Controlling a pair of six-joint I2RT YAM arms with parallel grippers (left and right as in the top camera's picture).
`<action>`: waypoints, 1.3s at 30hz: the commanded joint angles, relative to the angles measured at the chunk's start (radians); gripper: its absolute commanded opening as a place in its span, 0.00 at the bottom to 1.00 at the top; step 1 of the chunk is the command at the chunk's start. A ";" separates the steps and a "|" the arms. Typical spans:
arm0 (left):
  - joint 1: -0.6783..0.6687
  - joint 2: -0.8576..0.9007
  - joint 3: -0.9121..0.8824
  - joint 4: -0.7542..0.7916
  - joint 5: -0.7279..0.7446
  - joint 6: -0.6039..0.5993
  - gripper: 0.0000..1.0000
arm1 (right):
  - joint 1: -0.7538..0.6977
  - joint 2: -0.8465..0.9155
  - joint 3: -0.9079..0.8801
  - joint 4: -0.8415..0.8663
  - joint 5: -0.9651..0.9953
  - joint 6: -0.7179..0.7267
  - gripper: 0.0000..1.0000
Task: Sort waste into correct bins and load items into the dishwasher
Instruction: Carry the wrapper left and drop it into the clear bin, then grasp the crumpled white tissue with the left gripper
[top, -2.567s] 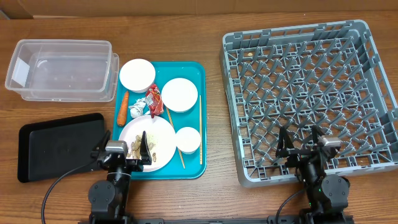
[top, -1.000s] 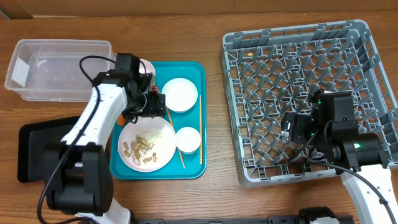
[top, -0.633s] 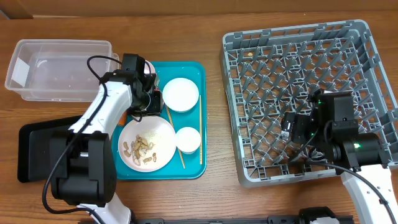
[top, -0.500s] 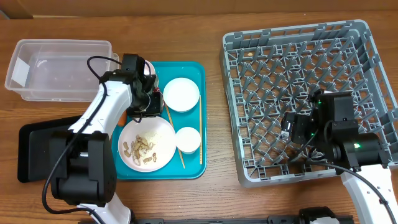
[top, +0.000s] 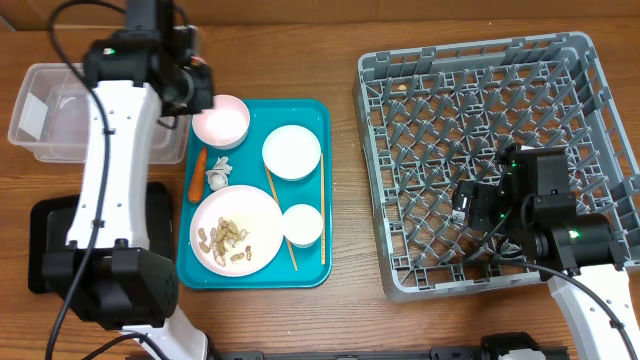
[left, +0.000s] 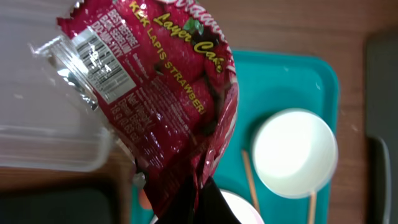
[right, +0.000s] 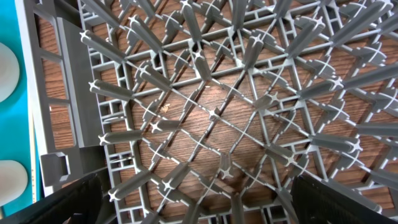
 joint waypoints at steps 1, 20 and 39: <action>0.114 0.002 0.016 0.045 -0.086 -0.010 0.04 | 0.005 -0.009 0.026 0.006 0.010 0.000 1.00; 0.150 0.063 -0.001 -0.191 0.127 -0.098 0.62 | 0.005 -0.009 0.026 0.006 0.010 0.000 1.00; -0.056 0.066 -0.551 0.222 -0.108 -0.172 0.53 | 0.005 -0.009 0.026 0.010 0.010 0.000 1.00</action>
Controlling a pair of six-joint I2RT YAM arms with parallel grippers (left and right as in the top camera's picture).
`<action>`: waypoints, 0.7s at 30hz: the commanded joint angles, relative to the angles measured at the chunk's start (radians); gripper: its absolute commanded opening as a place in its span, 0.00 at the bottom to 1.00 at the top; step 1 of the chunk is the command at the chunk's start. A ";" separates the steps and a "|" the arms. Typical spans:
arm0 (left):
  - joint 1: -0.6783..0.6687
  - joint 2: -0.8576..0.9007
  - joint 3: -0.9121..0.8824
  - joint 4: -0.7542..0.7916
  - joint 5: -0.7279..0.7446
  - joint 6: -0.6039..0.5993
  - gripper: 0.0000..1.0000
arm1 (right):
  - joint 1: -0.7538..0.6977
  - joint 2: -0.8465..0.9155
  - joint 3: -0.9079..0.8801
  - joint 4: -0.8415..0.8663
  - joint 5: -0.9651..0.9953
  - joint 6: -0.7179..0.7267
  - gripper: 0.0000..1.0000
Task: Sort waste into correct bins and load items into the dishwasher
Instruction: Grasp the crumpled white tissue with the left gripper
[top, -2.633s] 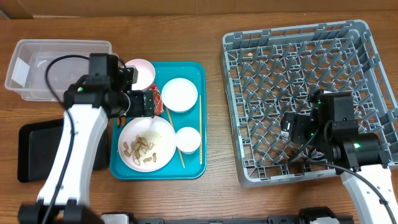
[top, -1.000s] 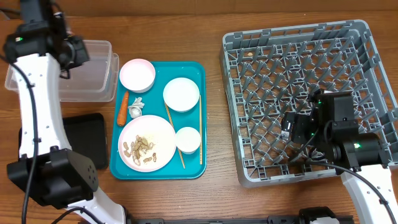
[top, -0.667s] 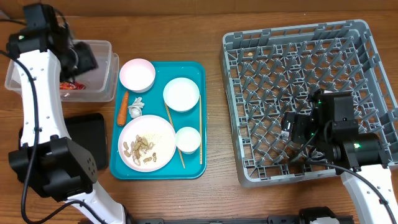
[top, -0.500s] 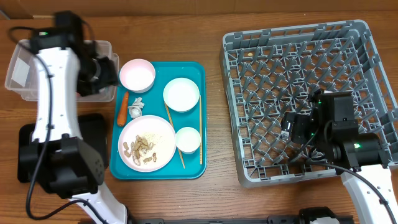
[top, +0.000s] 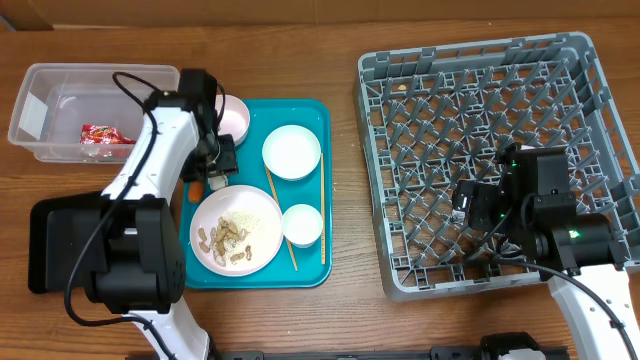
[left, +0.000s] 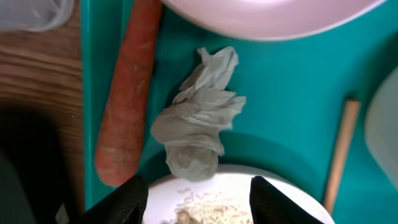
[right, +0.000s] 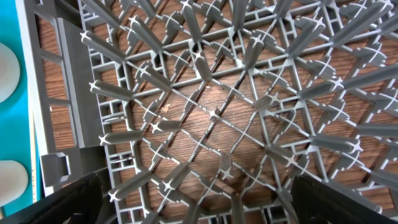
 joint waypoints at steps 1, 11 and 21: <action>-0.005 -0.007 -0.079 0.057 -0.014 -0.014 0.50 | 0.005 -0.009 0.026 0.006 0.010 0.000 1.00; -0.006 -0.008 -0.073 0.065 -0.022 0.018 0.04 | 0.005 -0.009 0.026 0.005 0.010 0.000 1.00; 0.002 -0.012 0.311 -0.230 -0.097 -0.008 0.04 | 0.005 -0.009 0.026 0.002 0.010 0.000 1.00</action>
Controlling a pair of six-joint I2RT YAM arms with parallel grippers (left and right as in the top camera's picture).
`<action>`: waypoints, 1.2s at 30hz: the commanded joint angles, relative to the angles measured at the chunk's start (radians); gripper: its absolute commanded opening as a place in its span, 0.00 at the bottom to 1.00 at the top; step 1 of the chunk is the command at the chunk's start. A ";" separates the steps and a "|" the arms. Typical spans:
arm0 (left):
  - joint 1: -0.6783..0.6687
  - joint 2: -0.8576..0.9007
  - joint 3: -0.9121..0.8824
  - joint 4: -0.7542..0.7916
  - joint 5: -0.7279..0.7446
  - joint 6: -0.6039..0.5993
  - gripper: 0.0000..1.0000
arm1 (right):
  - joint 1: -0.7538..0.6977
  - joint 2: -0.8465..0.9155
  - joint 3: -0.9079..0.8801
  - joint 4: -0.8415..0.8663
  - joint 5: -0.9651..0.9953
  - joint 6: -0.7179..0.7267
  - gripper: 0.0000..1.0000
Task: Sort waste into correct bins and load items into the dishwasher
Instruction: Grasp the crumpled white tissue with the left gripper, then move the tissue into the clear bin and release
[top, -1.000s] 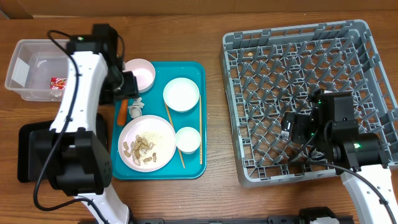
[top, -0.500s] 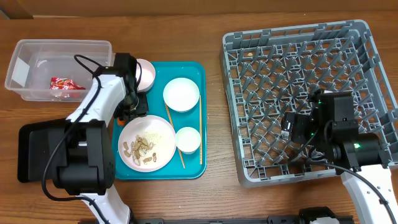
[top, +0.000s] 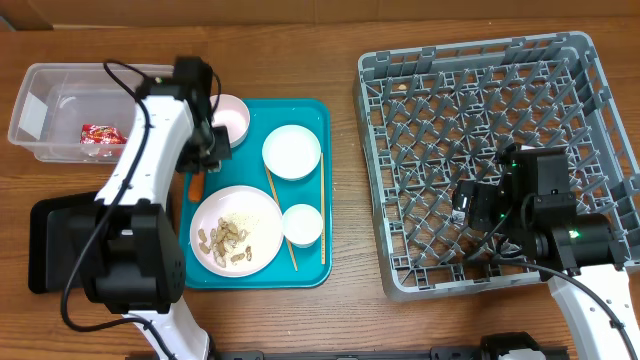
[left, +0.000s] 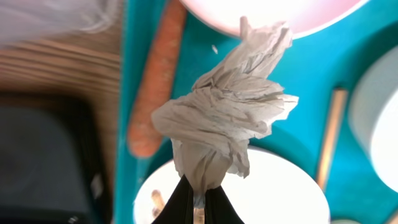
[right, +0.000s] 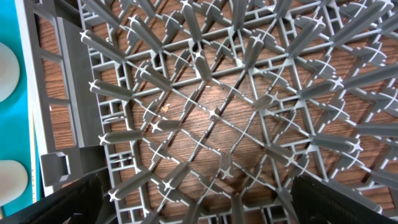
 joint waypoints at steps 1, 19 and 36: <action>0.007 -0.012 0.151 -0.040 -0.076 -0.014 0.04 | 0.005 -0.009 0.026 0.005 0.010 0.000 1.00; 0.263 0.022 0.249 0.100 -0.065 -0.035 0.61 | 0.005 -0.009 0.026 0.005 0.010 0.000 1.00; 0.031 0.020 -0.010 -0.064 -0.074 0.013 0.56 | 0.005 -0.009 0.026 0.013 0.010 0.000 1.00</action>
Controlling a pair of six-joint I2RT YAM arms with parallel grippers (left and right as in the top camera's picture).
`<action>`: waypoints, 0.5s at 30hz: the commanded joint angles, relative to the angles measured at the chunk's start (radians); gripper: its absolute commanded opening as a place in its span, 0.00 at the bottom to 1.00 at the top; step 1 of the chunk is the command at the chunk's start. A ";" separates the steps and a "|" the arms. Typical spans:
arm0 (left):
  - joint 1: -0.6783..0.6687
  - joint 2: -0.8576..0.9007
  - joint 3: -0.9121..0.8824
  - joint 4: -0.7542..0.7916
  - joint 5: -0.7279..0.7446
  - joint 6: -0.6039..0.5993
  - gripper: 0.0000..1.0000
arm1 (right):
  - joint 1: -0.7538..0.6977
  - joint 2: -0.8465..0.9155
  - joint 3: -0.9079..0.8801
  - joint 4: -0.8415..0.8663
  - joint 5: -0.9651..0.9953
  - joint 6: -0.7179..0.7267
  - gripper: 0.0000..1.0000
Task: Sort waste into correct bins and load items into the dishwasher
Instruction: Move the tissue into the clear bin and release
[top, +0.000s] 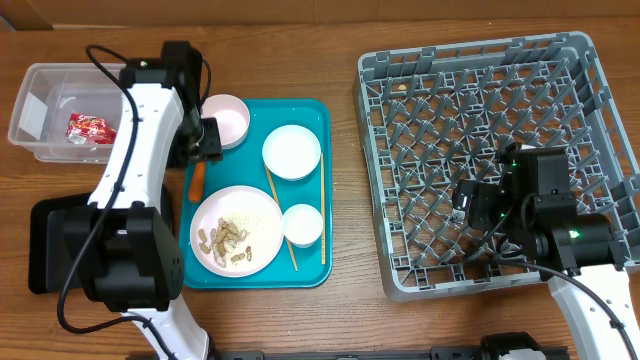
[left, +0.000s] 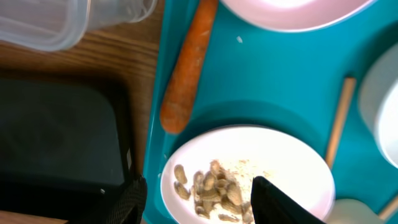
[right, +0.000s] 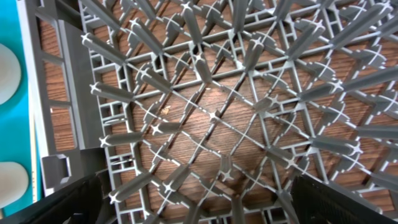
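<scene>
My left gripper (left: 199, 200) is open and holds nothing. It hangs over the left edge of the teal tray (top: 311, 113), above the carrot (left: 189, 68) and the plate of peanuts (left: 244, 177). A red snack wrapper (top: 85, 127) lies in the clear bin (top: 40, 75). No tissue shows in any view. The tray carries a pink bowl (top: 225, 120), two white bowls (top: 291, 152) (top: 302, 224) and chopsticks (top: 279, 215). My right gripper (right: 205, 208) is open above the grey dish rack (top: 500, 150).
A black bin (top: 55, 245) stands at the front left, beside the tray. The left arm (top: 140, 130) reaches across the gap between the clear bin and the tray. The rack fills the right half of the table.
My left gripper was shut on a crumpled tissue above the tray; now it is open and empty, and the tissue is out of sight. The right arm has not moved.
First my left gripper held the red wrapper by the clear bin. Then the wrapper lay in that bin and the gripper was open over a tissue on the tray. It then held the tissue lifted. Now it is open, and the tissue is gone from the tray.
</scene>
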 joint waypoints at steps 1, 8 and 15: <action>0.005 0.008 -0.127 0.092 -0.047 0.009 0.56 | 0.005 -0.009 0.026 0.006 0.010 0.000 1.00; 0.005 0.008 -0.341 0.395 -0.102 0.079 0.54 | 0.005 -0.009 0.026 0.006 0.010 0.000 1.00; 0.005 0.014 -0.400 0.472 -0.098 0.080 0.39 | 0.005 -0.009 0.026 0.006 0.010 0.000 1.00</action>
